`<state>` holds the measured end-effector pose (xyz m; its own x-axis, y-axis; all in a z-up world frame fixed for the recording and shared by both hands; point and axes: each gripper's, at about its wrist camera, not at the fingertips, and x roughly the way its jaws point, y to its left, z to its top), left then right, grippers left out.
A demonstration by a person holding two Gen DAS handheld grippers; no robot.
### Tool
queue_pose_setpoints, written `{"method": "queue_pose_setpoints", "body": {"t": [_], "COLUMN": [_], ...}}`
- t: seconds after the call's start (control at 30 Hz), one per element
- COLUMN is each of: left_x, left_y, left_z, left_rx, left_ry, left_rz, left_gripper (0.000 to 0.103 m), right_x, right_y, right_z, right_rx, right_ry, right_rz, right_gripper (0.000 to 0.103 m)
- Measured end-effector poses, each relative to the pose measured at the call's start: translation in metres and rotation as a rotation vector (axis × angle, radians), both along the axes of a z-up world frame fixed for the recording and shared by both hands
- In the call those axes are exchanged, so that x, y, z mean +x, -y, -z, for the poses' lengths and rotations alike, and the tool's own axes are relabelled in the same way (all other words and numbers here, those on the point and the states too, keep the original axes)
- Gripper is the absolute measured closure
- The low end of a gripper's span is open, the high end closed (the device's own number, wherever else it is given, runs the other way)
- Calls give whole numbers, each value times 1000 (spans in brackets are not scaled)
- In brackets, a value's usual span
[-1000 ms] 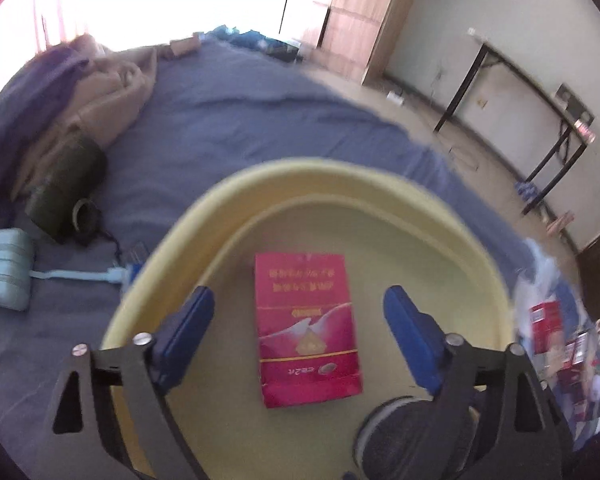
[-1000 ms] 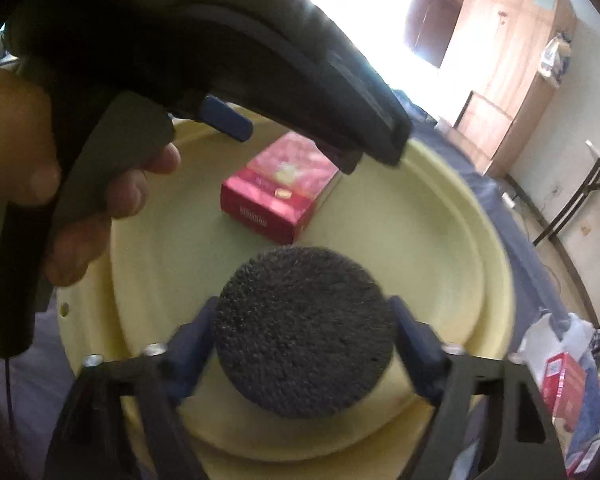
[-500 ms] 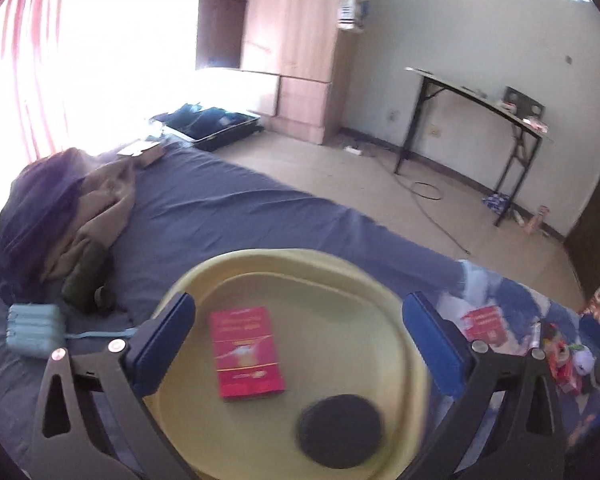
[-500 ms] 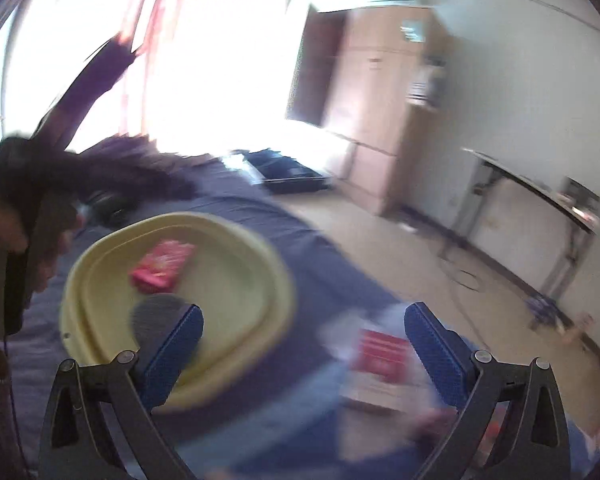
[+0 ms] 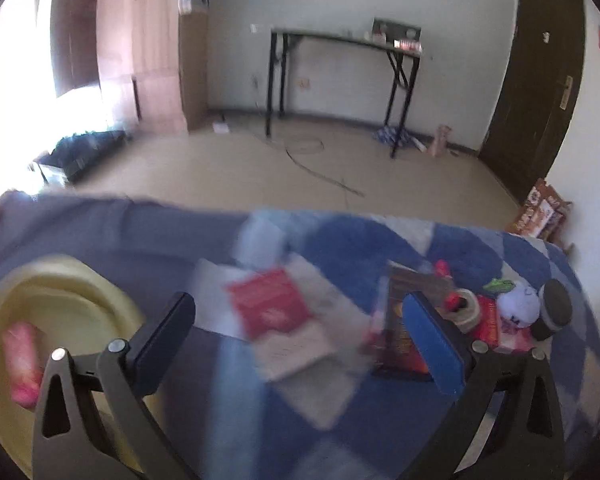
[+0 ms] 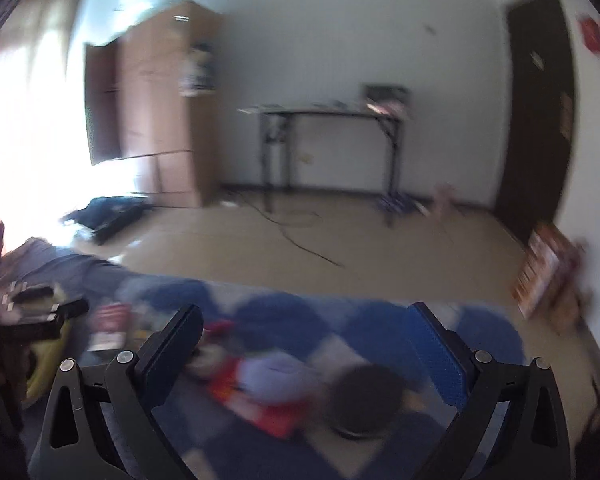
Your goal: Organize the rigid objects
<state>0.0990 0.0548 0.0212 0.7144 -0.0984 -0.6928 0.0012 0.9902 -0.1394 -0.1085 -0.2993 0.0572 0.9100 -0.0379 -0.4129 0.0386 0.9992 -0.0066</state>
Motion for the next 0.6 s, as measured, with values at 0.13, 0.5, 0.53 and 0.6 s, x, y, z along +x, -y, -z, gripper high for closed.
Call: {"method": "queue_pose_setpoints", "body": {"t": [0.13,0.5,0.53,0.6], "left_x": [2,2,3,7], "left_y": [49,74,73,70], "left_z": [14,33,34,37], "left_rx": [68,133,127,115], "left_ry": [-18,-31,-33,-46], "left_rz": [113,193,198,205], "left_gripper": [0,2,7,15], "right_x": [15,59,66,73], "right_y": [23,67,66,63], "right_z": [16,14,15,20], "right_rx": [46,25,17,2], "right_ry": [-72,-298,-304,-327], "right_rz": [46,65,56,40], "right_gripper": [0,0,0,0]}}
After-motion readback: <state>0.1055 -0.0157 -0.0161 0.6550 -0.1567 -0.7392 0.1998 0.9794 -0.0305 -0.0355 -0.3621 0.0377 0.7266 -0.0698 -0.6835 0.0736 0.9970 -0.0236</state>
